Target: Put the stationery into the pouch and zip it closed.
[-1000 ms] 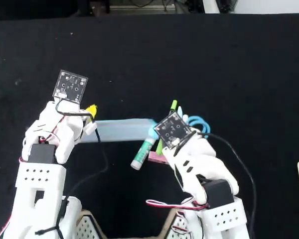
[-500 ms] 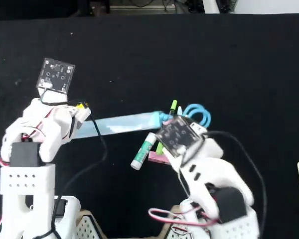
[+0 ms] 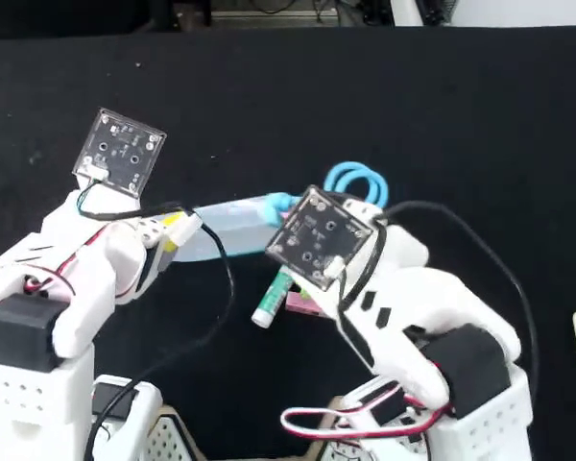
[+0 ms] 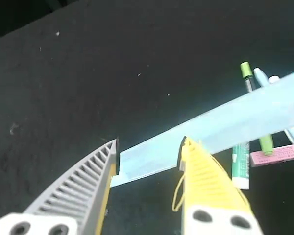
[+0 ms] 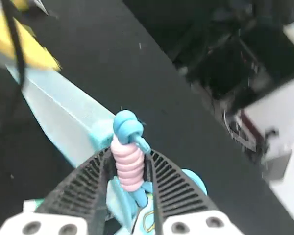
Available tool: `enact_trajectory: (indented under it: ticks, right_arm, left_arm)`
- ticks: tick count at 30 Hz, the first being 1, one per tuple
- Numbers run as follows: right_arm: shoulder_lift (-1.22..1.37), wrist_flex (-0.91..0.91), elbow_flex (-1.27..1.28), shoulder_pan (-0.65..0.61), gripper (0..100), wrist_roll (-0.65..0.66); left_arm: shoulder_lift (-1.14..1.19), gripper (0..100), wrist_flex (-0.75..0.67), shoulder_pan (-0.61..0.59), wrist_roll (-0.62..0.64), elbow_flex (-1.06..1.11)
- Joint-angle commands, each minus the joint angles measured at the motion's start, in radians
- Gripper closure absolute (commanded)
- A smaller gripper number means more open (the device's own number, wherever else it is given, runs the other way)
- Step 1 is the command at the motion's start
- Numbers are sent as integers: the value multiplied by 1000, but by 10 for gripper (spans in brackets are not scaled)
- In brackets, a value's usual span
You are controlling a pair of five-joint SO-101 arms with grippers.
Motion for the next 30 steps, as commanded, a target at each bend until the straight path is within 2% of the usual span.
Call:
enact_trajectory:
  ticks: [1, 8, 15, 19, 30]
  right_arm:
    - [28, 6, -148, -84, 988, 9]
    - [111, 2, -171, -158, 988, 9]
    - [147, 23, -153, -242, 988, 9]
    - [148, 40, -130, -242, 988, 9]
    - [147, 100, -114, -242, 988, 11]
  left_arm:
    - [-5, 784, 9, 10, -2, -74]
    - [-6, 784, 91, 2, -5, 4]
    - [-6, 784, 92, -234, -9, 15]
    - [-6, 784, 152, -292, -9, -53]
    - [-5, 784, 276, -291, -3, -415]
